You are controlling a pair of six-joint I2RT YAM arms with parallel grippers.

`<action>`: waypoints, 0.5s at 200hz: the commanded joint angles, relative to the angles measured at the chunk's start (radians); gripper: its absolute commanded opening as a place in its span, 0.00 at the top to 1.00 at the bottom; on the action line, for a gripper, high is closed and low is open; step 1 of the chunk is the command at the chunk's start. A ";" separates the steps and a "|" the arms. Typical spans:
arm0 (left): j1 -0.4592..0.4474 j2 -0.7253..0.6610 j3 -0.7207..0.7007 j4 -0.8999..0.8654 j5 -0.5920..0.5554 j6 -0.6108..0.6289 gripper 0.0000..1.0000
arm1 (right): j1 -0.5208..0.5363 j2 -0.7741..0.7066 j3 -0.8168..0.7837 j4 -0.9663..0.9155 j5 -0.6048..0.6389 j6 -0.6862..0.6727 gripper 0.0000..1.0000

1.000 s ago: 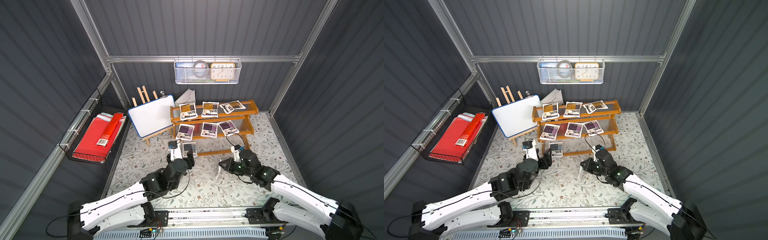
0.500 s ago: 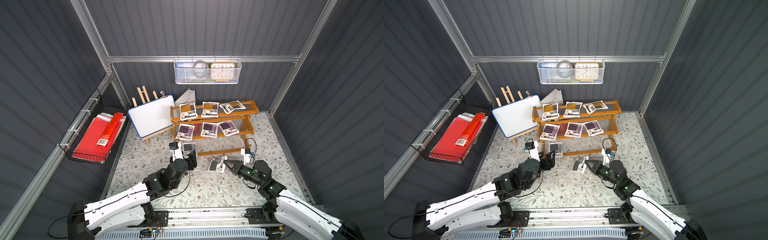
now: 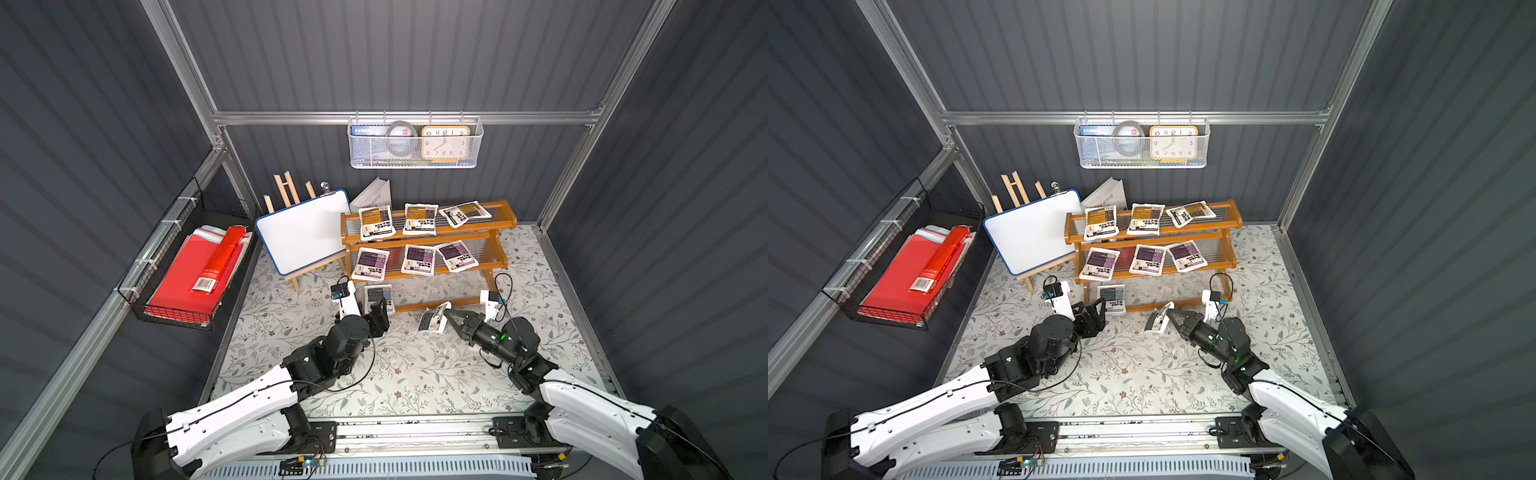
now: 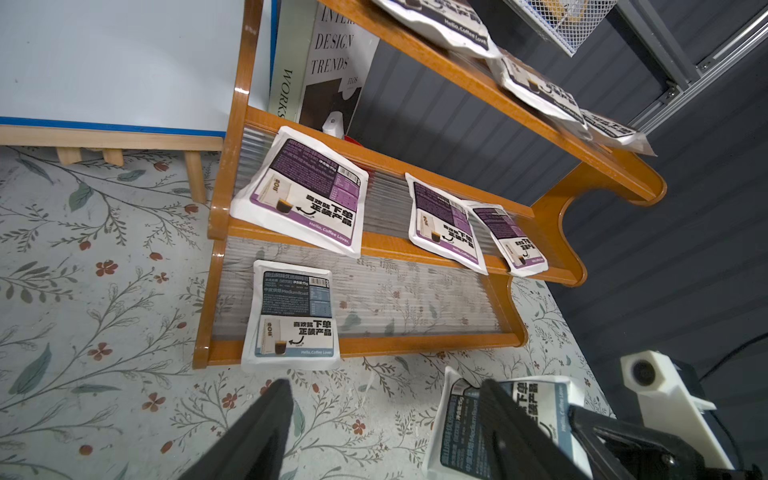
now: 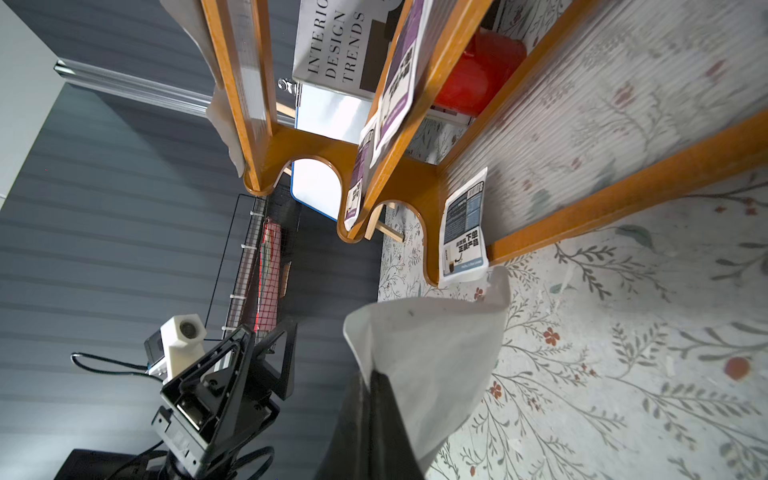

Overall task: Place the bagged coffee beans on the shelf by color
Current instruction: Pick up the bagged coffee beans at the center of the board, then place the bagged coffee beans on the shelf.

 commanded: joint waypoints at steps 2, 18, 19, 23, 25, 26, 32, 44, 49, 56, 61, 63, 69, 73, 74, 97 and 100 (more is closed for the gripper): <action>0.009 -0.011 -0.009 -0.002 0.009 -0.007 0.26 | -0.006 0.012 0.010 0.110 -0.028 0.018 1.00; 0.010 -0.008 -0.012 -0.001 0.010 -0.008 0.26 | -0.012 -0.001 0.026 0.042 -0.044 -0.003 1.00; 0.010 -0.008 -0.012 -0.001 0.011 -0.008 0.26 | -0.012 -0.001 0.028 0.035 -0.046 -0.006 1.00; 0.011 -0.008 -0.012 -0.001 0.011 -0.008 0.26 | -0.014 -0.004 0.037 0.004 -0.056 -0.017 1.00; 0.011 -0.008 -0.011 -0.001 0.011 -0.007 0.26 | -0.015 -0.006 0.041 -0.011 -0.062 -0.024 1.00; 0.011 -0.008 -0.012 -0.001 0.010 -0.007 0.26 | -0.015 -0.006 0.044 -0.018 -0.064 -0.028 1.00; 0.011 -0.008 -0.013 -0.001 0.011 -0.008 0.26 | -0.016 -0.011 0.055 -0.057 -0.082 -0.049 1.00; 0.014 -0.010 -0.017 0.005 0.021 -0.002 0.25 | -0.017 -0.017 0.077 -0.108 -0.134 -0.085 1.00; 0.016 -0.009 -0.019 0.007 0.031 0.008 0.25 | -0.018 -0.021 0.086 -0.119 -0.166 -0.100 1.00; 0.020 -0.010 -0.022 0.010 0.047 0.023 0.25 | -0.018 -0.025 0.102 -0.135 -0.217 -0.125 1.00; 0.025 -0.010 -0.023 0.015 0.063 0.042 0.25 | -0.017 -0.030 0.118 -0.158 -0.252 -0.146 1.00; 0.027 -0.011 -0.024 0.016 0.070 0.048 0.25 | -0.018 -0.032 0.125 -0.170 -0.264 -0.157 1.00; 0.036 -0.012 -0.022 0.019 0.091 0.067 0.25 | -0.017 -0.038 0.148 -0.214 -0.302 -0.190 1.00; 0.042 -0.012 -0.022 0.019 0.106 0.077 0.25 | -0.018 -0.044 0.164 -0.246 -0.321 -0.216 1.00; 0.044 -0.012 -0.022 0.020 0.110 0.080 0.25 | -0.018 -0.045 0.169 -0.254 -0.325 -0.222 1.00; 0.097 -0.023 -0.013 0.023 0.187 0.125 0.24 | -0.018 -0.067 0.233 -0.406 -0.321 -0.323 1.00; 0.104 -0.025 -0.011 0.022 0.192 0.127 0.25 | -0.019 -0.067 0.233 -0.409 -0.314 -0.324 1.00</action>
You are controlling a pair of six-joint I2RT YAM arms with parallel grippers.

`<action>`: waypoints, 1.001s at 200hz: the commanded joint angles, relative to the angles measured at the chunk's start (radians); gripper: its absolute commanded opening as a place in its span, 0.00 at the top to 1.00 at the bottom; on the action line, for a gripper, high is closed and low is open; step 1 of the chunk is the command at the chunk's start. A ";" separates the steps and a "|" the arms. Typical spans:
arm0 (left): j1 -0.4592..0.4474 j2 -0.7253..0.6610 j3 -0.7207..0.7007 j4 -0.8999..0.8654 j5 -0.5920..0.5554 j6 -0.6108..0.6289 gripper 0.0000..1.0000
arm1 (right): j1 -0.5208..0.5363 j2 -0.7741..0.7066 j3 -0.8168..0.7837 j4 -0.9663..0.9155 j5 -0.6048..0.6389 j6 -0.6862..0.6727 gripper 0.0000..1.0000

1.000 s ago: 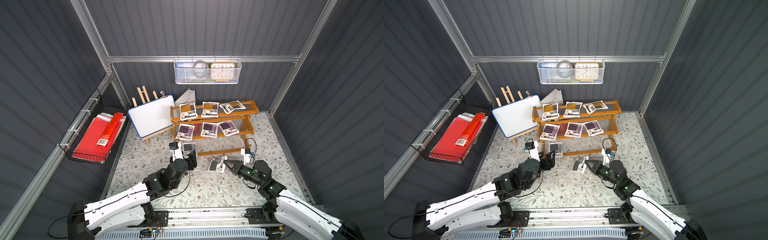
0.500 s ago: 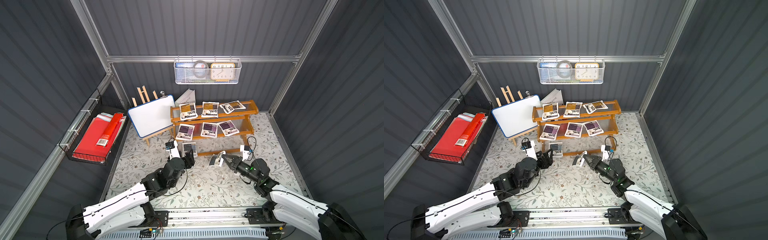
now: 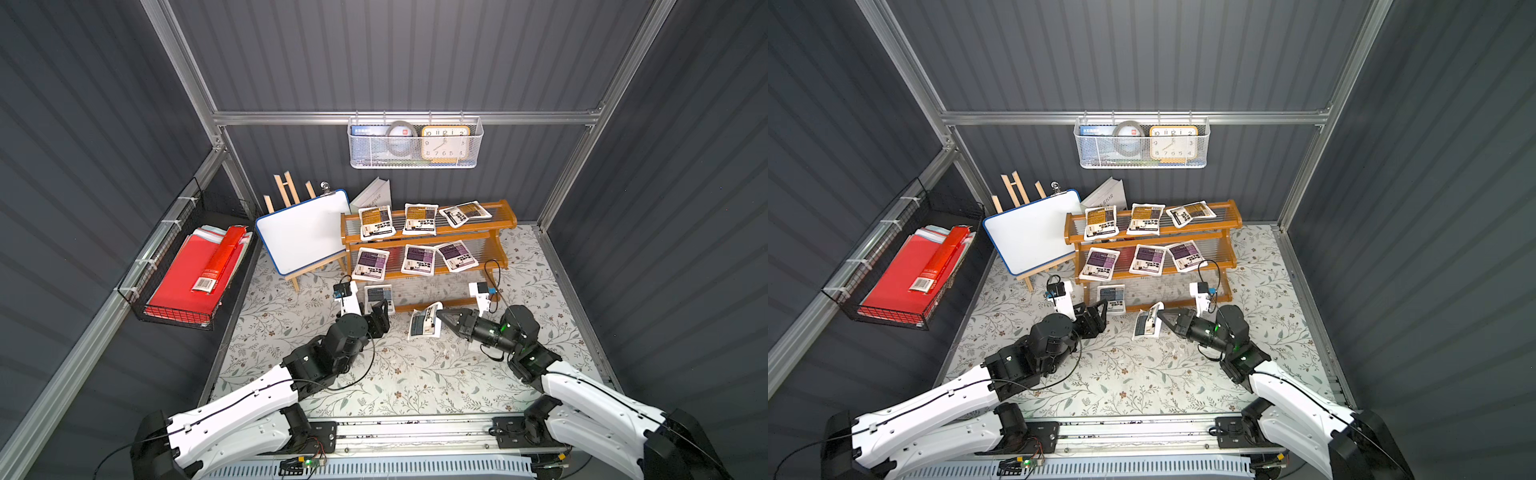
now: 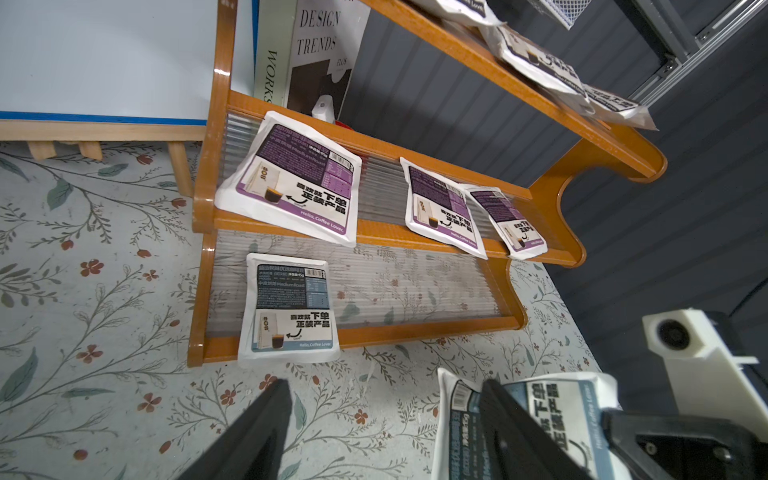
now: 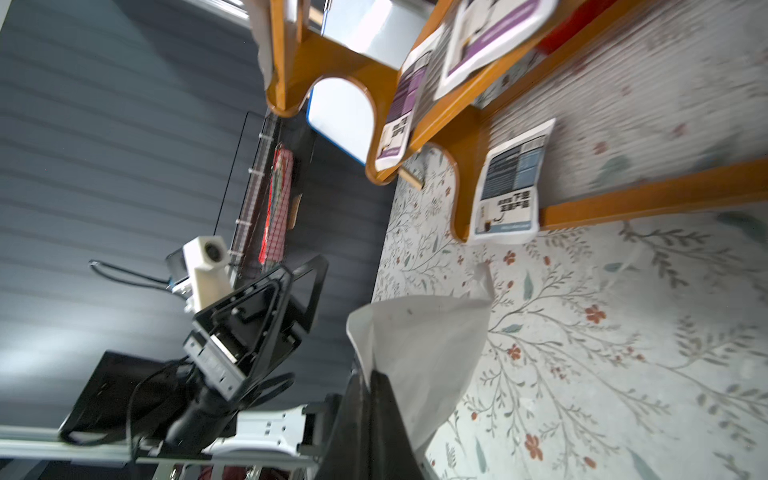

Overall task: Place the bagged coffee beans on the shelf by color
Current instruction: Place the bagged coffee beans on the shelf.

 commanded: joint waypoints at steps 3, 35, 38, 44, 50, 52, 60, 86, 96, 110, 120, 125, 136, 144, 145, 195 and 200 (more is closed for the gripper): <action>0.049 -0.025 0.003 0.013 0.096 0.075 0.24 | -0.004 -0.028 0.056 -0.149 -0.051 -0.133 1.00; 0.068 -0.023 0.007 0.020 0.121 0.064 0.24 | -0.008 0.025 -0.061 0.067 0.065 0.039 1.00; 0.068 -0.022 0.008 0.021 0.123 0.060 0.24 | -0.007 0.035 -0.078 0.105 0.076 0.064 1.00; 0.069 -0.019 0.005 0.025 0.129 0.052 0.24 | -0.008 0.056 -0.112 0.191 0.093 0.111 1.00; 0.068 -0.018 0.002 0.031 0.135 0.044 0.24 | -0.008 0.080 -0.141 0.272 0.115 0.163 1.00; 0.069 -0.017 0.000 0.033 0.138 0.042 0.24 | -0.007 0.089 -0.150 0.297 0.123 0.178 1.00; 0.070 -0.016 -0.005 0.040 0.143 0.034 0.24 | -0.008 0.120 -0.180 0.385 0.158 0.226 1.00; 0.070 -0.006 -0.006 0.046 0.159 0.030 0.25 | -0.008 0.199 -0.233 0.633 0.286 0.307 1.00; 0.070 0.002 0.002 0.045 0.168 0.036 0.25 | -0.008 0.216 -0.233 0.672 0.346 0.305 1.00; 0.070 0.016 0.012 0.039 0.176 0.044 0.25 | -0.008 0.229 -0.223 0.690 0.381 0.293 1.00; 0.069 0.023 0.018 0.036 0.180 0.048 0.25 | -0.008 0.237 -0.217 0.689 0.403 0.286 1.00; 0.070 0.024 0.019 0.035 0.183 0.049 0.25 | -0.008 0.243 -0.216 0.690 0.415 0.284 1.00; 0.071 0.025 0.021 0.036 0.185 0.050 0.25 | -0.008 0.256 -0.219 0.700 0.444 0.288 1.00; 0.071 0.027 0.023 0.034 0.188 0.053 0.25 | -0.008 0.274 -0.226 0.719 0.466 0.295 1.00; 0.071 0.027 0.023 0.034 0.188 0.053 0.25 | -0.007 0.276 -0.227 0.721 0.469 0.297 1.00; 0.072 0.037 0.054 0.002 0.205 0.074 0.25 | -0.007 0.484 -0.249 0.958 0.559 0.341 1.00; 0.072 0.037 0.055 0.002 0.205 0.076 0.25 | -0.008 0.510 -0.245 0.987 0.564 0.345 1.00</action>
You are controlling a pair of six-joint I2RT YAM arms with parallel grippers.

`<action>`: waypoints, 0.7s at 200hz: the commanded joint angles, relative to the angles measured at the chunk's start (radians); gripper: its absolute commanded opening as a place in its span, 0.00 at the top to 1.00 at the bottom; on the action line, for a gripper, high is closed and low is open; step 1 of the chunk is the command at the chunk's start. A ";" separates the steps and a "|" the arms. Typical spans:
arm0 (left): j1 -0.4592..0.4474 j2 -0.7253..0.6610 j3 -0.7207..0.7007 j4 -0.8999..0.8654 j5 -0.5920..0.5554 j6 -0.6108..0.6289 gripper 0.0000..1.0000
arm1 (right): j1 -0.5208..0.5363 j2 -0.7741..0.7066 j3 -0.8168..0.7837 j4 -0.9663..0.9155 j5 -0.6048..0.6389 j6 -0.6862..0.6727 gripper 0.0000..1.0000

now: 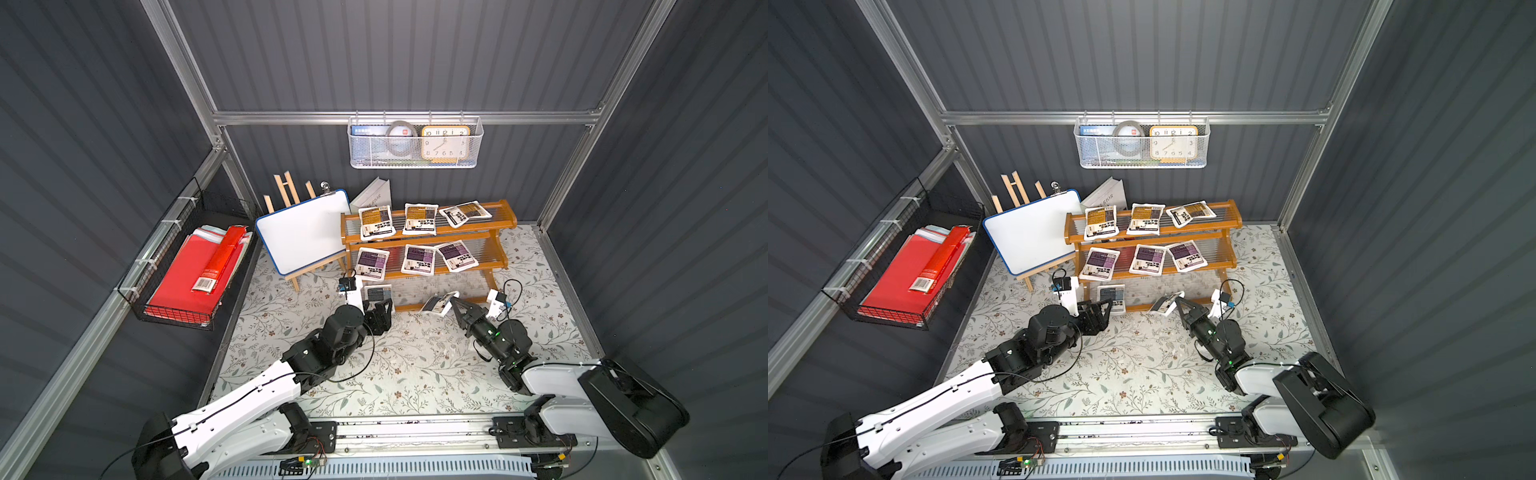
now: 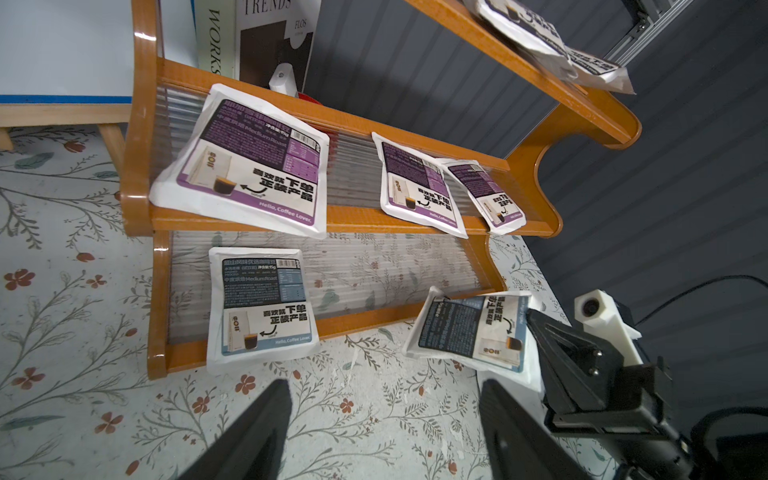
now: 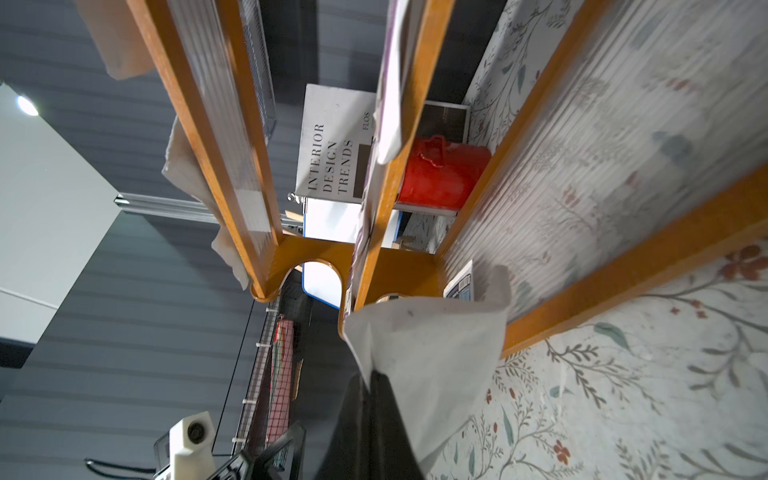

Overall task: Place the bagged coffee beans on the shelf by color
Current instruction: Place the bagged coffee beans on the shelf.

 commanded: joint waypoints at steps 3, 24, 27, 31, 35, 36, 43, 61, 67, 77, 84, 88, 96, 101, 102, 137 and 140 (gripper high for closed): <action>0.006 0.005 0.042 -0.027 0.019 0.033 0.25 | -0.003 0.101 0.001 0.203 0.069 0.033 1.00; 0.007 0.003 0.044 -0.039 0.022 0.033 0.25 | -0.004 0.232 0.032 0.322 0.083 0.049 1.00; 0.007 0.002 0.043 -0.039 0.023 0.033 0.25 | -0.003 0.251 0.037 0.345 0.087 0.050 1.00; 0.006 0.001 0.043 -0.042 0.025 0.033 0.25 | -0.003 0.279 0.041 0.376 0.093 0.054 1.00; 0.006 -0.002 0.042 -0.042 0.026 0.032 0.25 | -0.003 0.303 0.048 0.405 0.100 0.059 1.00; 0.007 -0.002 0.041 -0.042 0.025 0.032 0.25 | -0.003 0.311 0.049 0.413 0.102 0.061 1.00; 0.007 -0.006 0.039 -0.044 0.026 0.030 0.25 | -0.003 0.370 0.061 0.470 0.112 0.074 1.00; 0.006 -0.011 0.044 -0.056 0.020 0.034 0.25 | -0.004 0.492 0.113 0.536 0.103 0.116 1.00; 0.008 -0.012 0.046 -0.060 0.020 0.037 0.25 | -0.002 0.520 0.134 0.536 0.088 0.110 1.00; 0.006 -0.011 0.052 -0.066 0.020 0.045 0.25 | 0.001 0.555 0.161 0.536 0.072 0.109 1.00; 0.007 -0.009 0.058 -0.071 0.020 0.047 0.24 | 0.007 0.575 0.171 0.537 0.079 0.115 1.00; 0.007 -0.008 0.061 -0.076 0.019 0.048 0.25 | 0.010 0.582 0.177 0.537 0.081 0.116 1.00; 0.006 -0.008 0.064 -0.080 0.016 0.048 0.24 | 0.015 0.594 0.189 0.536 0.080 0.110 1.00; 0.008 -0.009 0.064 -0.083 0.015 0.047 0.24 | 0.016 0.601 0.194 0.537 0.075 0.110 1.00; 0.007 -0.010 0.064 -0.084 0.015 0.046 0.24 | 0.016 0.601 0.194 0.537 0.072 0.110 1.00; 0.007 -0.029 0.053 -0.091 0.008 0.045 0.24 | 0.036 0.634 0.205 0.536 0.106 0.136 1.00; 0.006 -0.029 0.054 -0.094 0.008 0.045 0.24 | 0.039 0.635 0.203 0.536 0.116 0.140 1.00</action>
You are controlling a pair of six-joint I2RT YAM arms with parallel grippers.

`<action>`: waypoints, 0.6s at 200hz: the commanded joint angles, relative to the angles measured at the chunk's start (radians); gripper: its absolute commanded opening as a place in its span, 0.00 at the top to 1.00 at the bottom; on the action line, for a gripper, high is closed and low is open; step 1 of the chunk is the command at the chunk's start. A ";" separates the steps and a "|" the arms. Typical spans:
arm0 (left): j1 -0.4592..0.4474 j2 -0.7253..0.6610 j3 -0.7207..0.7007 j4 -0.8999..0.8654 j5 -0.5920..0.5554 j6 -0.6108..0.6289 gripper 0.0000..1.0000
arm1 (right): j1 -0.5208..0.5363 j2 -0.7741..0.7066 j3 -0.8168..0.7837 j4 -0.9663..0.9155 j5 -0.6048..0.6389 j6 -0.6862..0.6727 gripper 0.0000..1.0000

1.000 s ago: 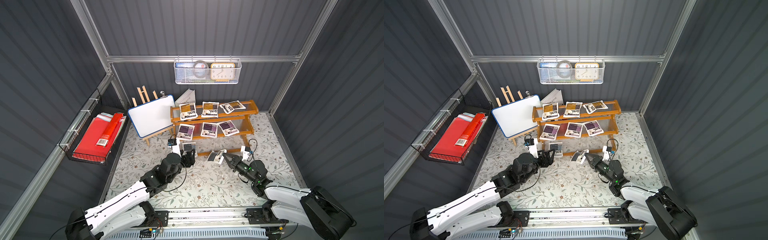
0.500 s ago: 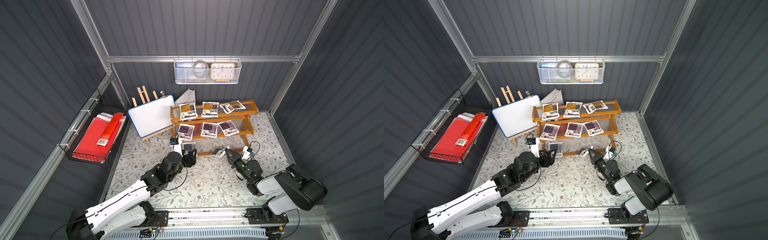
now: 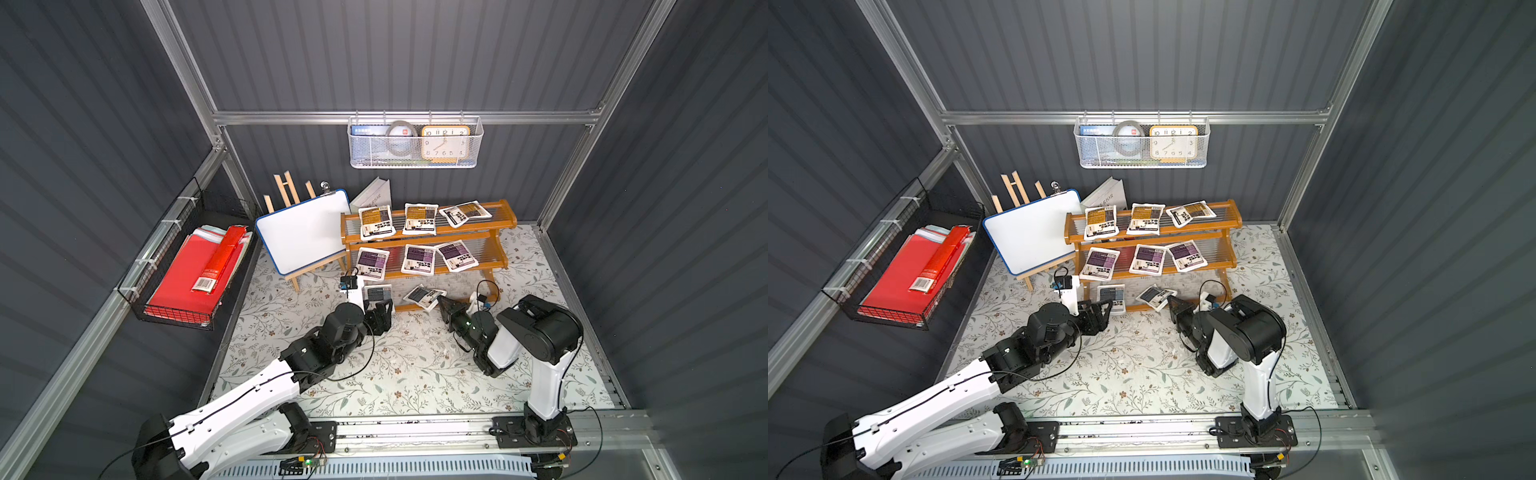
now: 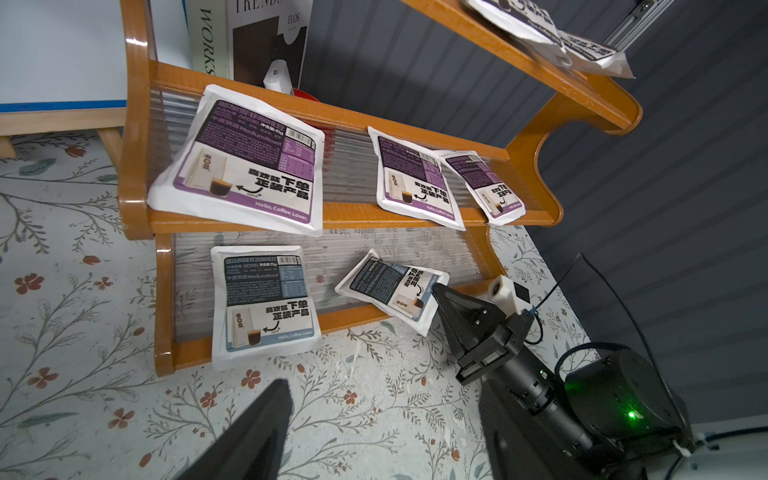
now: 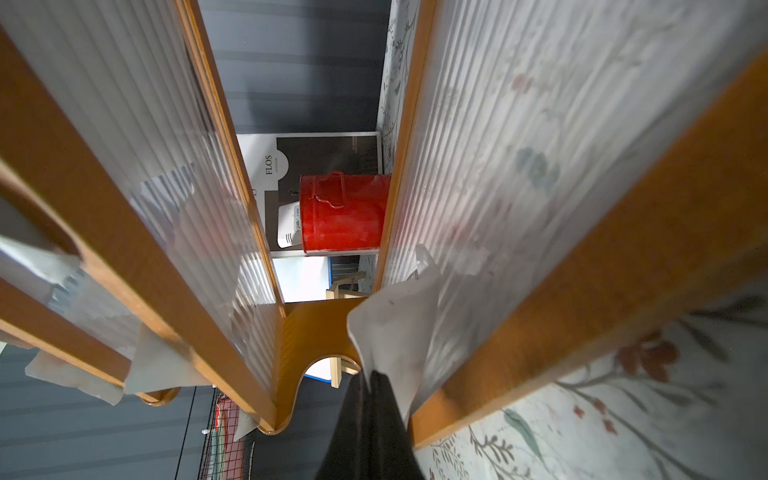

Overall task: Place the bagged coffee beans on the shelf by color
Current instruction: Place the bagged coffee beans on the shelf.

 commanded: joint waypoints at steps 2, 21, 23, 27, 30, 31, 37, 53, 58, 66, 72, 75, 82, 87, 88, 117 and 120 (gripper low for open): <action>0.008 -0.022 0.026 -0.036 -0.004 0.025 0.24 | 0.021 0.018 0.004 0.234 0.038 0.022 1.00; 0.006 -0.028 0.025 -0.045 -0.008 0.025 0.24 | 0.042 0.027 0.009 0.234 0.086 0.030 1.00; 0.007 -0.028 0.026 -0.047 -0.008 0.026 0.24 | 0.044 0.026 0.009 0.233 0.093 0.030 1.00; 0.007 -0.031 0.025 -0.048 -0.009 0.026 0.24 | 0.052 0.029 0.011 0.233 0.113 0.029 1.00; 0.007 -0.032 0.025 -0.050 -0.010 0.025 0.24 | 0.056 0.028 0.013 0.234 0.125 0.031 1.00; 0.007 -0.033 0.024 -0.050 -0.010 0.024 0.24 | 0.058 0.028 0.013 0.233 0.130 0.031 1.00; 0.008 -0.037 0.023 -0.052 -0.012 0.024 0.24 | 0.069 0.029 0.015 0.232 0.158 0.029 1.00; 0.007 -0.043 0.025 -0.062 -0.014 0.025 0.24 | 0.098 0.027 0.033 0.205 0.213 0.037 1.00; 0.006 -0.044 0.025 -0.063 -0.013 0.025 0.24 | 0.106 0.025 0.040 0.188 0.225 0.042 1.00; 0.008 -0.046 0.025 -0.067 -0.013 0.025 0.24 | 0.118 0.023 0.051 0.157 0.250 0.052 1.00; 0.007 -0.047 0.025 -0.070 -0.014 0.025 0.24 | 0.126 0.020 0.061 0.136 0.263 0.055 1.00; 0.006 -0.048 0.025 -0.070 -0.013 0.024 0.24 | 0.128 0.020 0.064 0.127 0.267 0.055 1.00; 0.007 -0.050 0.026 -0.074 -0.014 0.023 0.24 | 0.135 0.017 0.075 0.105 0.283 0.060 1.00; 0.008 -0.052 0.025 -0.076 -0.017 0.023 0.24 | 0.138 0.017 0.082 0.092 0.291 0.064 1.00; 0.007 -0.052 0.026 -0.076 -0.016 0.023 0.24 | 0.139 0.017 0.084 0.090 0.293 0.063 1.00; 0.007 -0.065 0.025 -0.089 -0.024 0.022 0.24 | 0.145 0.028 0.118 0.028 0.300 0.075 1.00; 0.007 -0.067 0.026 -0.089 -0.024 0.021 0.24 | 0.146 0.030 0.120 0.024 0.302 0.078 1.00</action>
